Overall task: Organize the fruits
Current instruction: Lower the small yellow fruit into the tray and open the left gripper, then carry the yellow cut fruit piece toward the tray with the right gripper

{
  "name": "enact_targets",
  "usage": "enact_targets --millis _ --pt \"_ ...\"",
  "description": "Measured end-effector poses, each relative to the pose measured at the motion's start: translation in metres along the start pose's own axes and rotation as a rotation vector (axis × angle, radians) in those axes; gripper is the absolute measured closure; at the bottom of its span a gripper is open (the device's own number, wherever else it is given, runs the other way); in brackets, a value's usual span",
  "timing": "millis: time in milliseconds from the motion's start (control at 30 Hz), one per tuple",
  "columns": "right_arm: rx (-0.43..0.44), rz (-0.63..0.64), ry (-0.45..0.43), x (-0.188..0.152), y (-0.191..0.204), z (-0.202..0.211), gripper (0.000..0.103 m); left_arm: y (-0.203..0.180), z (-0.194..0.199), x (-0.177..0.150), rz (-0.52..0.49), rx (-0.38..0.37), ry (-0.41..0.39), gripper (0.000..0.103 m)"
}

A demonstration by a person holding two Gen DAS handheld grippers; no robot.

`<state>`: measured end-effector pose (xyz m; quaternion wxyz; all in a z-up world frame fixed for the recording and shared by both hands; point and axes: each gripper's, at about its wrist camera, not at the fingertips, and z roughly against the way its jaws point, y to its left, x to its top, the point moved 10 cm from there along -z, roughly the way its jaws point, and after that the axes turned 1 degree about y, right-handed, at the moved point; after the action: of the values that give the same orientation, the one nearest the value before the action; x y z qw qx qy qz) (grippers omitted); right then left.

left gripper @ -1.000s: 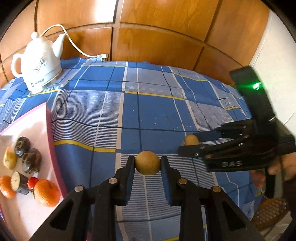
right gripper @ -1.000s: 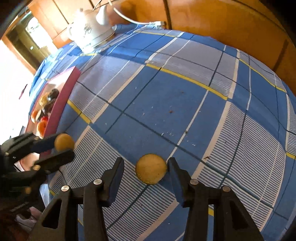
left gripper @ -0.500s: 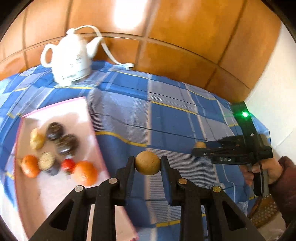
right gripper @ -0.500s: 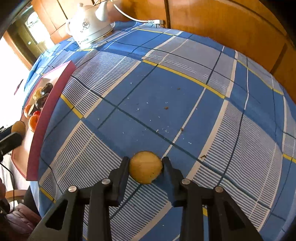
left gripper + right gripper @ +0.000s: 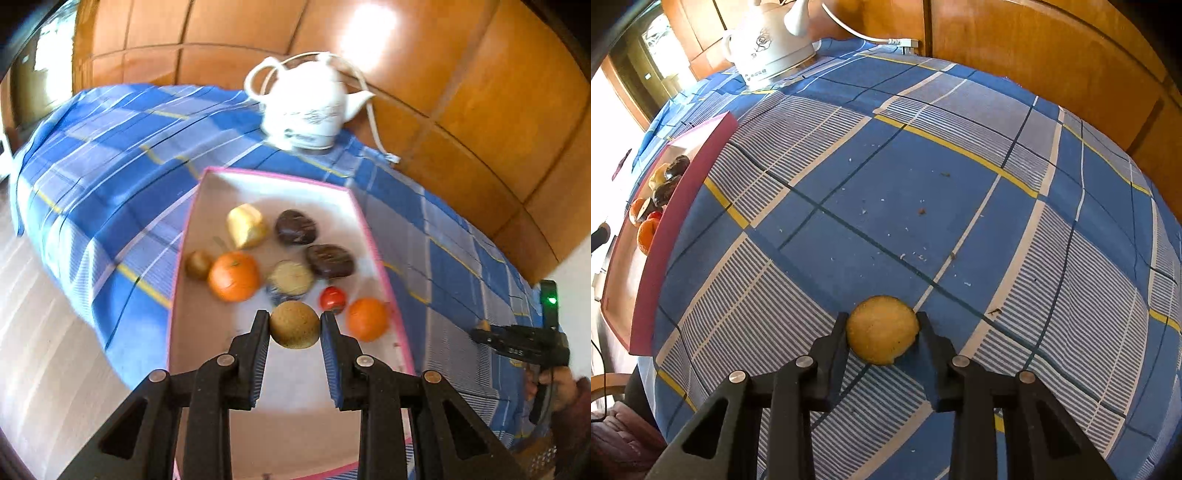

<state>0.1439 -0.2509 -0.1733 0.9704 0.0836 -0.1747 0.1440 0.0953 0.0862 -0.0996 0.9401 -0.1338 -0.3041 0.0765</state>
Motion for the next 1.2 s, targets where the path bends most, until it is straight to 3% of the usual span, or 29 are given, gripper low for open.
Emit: enact_targets --millis 300,633,733,1200 --pt "-0.018 0.006 -0.005 0.001 0.002 0.002 0.069 0.01 -0.02 -0.009 0.022 0.041 0.028 0.075" --pt "-0.045 0.04 -0.016 0.002 0.004 0.0 0.069 0.037 -0.035 -0.014 0.026 0.172 0.038 0.073" --pt "-0.045 0.04 -0.016 0.003 0.003 0.0 0.069 0.037 -0.031 -0.014 0.014 0.197 0.019 0.064" --pt "-0.06 0.051 -0.019 0.001 0.005 0.001 0.069 0.001 -0.004 -0.001 -0.1 0.221 -0.084 0.054"
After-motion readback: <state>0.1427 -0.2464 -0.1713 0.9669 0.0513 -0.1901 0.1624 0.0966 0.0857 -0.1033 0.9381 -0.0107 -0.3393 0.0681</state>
